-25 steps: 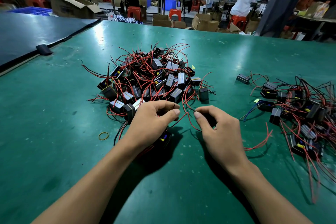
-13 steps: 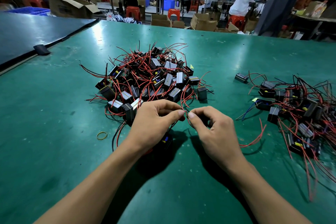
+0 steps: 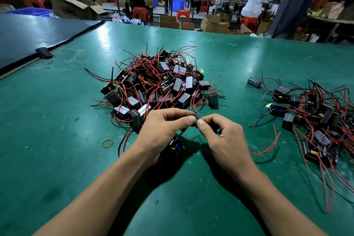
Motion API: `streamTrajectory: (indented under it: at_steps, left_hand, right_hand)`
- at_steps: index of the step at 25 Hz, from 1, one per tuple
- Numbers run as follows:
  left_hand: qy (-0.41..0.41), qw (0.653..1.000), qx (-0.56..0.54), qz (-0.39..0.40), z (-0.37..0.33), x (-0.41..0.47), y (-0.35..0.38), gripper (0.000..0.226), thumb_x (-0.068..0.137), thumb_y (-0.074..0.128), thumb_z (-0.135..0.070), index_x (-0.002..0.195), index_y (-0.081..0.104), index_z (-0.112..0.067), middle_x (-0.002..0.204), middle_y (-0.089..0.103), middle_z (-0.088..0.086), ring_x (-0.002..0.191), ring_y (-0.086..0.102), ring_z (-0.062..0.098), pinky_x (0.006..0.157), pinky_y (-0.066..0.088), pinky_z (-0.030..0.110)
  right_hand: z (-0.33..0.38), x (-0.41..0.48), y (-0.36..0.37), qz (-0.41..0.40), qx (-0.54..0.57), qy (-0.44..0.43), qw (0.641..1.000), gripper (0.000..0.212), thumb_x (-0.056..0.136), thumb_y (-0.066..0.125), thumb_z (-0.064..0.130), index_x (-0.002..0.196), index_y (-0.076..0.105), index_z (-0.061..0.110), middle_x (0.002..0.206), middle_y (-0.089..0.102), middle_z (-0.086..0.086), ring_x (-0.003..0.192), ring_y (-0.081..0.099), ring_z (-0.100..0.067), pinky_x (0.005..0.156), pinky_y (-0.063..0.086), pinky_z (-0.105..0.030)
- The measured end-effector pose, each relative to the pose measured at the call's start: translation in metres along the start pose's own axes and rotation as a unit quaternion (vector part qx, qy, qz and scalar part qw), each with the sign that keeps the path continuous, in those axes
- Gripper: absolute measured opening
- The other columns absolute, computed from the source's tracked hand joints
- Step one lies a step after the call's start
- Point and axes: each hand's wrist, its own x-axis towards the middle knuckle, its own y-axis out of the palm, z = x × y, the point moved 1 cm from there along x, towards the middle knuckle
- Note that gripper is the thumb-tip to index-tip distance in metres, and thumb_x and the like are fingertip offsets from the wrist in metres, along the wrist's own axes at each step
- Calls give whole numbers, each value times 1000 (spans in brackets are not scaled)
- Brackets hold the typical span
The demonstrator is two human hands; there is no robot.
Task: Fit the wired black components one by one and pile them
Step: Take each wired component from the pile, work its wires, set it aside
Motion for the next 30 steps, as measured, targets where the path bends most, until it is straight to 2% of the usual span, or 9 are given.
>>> streamTrajectory:
  at_steps: [5, 8, 10, 12, 14, 17, 22, 27, 30]
  left_hand:
    - [-8, 1000, -4, -6, 0, 0, 2, 6, 78, 78, -11, 84, 78, -11, 79, 75, 9, 66, 60, 4, 60, 45, 10]
    - [20, 999, 31, -16, 0, -1, 3, 6, 79, 78, -11, 85, 77, -10, 86, 74, 17, 73, 59, 13, 72, 47, 23]
    - [48, 997, 63, -25, -2, -3, 3, 5, 81, 77, -12, 85, 77, -9, 83, 73, 17, 71, 57, 13, 71, 46, 25]
    - [82, 991, 107, -26, -3, -3, 3, 3, 84, 74, -11, 85, 76, -10, 72, 71, 10, 64, 54, 7, 65, 44, 19]
    - [120, 978, 169, -26, -5, -5, 3, 4, 86, 72, -12, 85, 76, -12, 64, 67, -6, 55, 51, -2, 58, 41, 11]
    - [184, 946, 266, -30, -8, -7, 2, 5, 86, 73, -15, 88, 76, -15, 76, 71, -7, 67, 61, 4, 63, 43, 10]
    - [253, 902, 351, 1, -7, -7, -1, 8, 85, 73, -18, 92, 76, -16, 85, 72, -7, 81, 64, 9, 77, 52, 34]
    - [292, 860, 419, 0, -7, -7, -1, 8, 85, 70, -27, 90, 75, -22, 82, 70, -11, 79, 60, 13, 75, 48, 45]
    - [303, 843, 444, -15, -8, -9, 1, 15, 83, 65, -33, 89, 76, -25, 80, 71, -12, 79, 60, 14, 76, 47, 45]
  right_hand:
    - [-1, 0, -1, 6, -23, -18, 1000, 14, 90, 67, 33, 80, 71, 24, 72, 67, 14, 68, 59, -6, 65, 47, -25]
    - [-1, 0, -1, 9, -36, -28, 999, 8, 90, 72, 23, 82, 74, 23, 75, 69, 13, 71, 60, -6, 69, 47, -24]
    - [1, -1, -2, 8, -33, -40, 999, 7, 89, 73, 19, 83, 75, 23, 77, 70, 12, 73, 61, -6, 69, 45, -18]
    - [3, 0, -3, -3, -22, -48, 999, 6, 89, 74, 17, 89, 76, 22, 81, 72, 12, 77, 63, -6, 70, 41, -9]
    - [6, 1, -4, -24, -8, -55, 998, 9, 89, 74, 17, 97, 77, 19, 89, 74, 11, 81, 65, -6, 73, 39, -6]
    - [11, 3, -6, -41, -5, -78, 996, 9, 87, 77, 19, 96, 78, 20, 89, 74, 11, 80, 66, -6, 72, 39, -5]
    - [9, 3, -7, -28, -34, -100, 994, 2, 87, 76, 19, 86, 75, 20, 80, 71, 11, 75, 62, -4, 70, 40, -7]
    - [8, 4, -6, -11, -73, -93, 993, 14, 88, 65, 32, 78, 67, 23, 73, 64, 10, 70, 58, -9, 66, 47, -26]
    - [8, 3, -5, 6, -62, -42, 997, 20, 88, 62, 35, 72, 62, 22, 66, 60, 8, 62, 52, -6, 59, 41, -23]
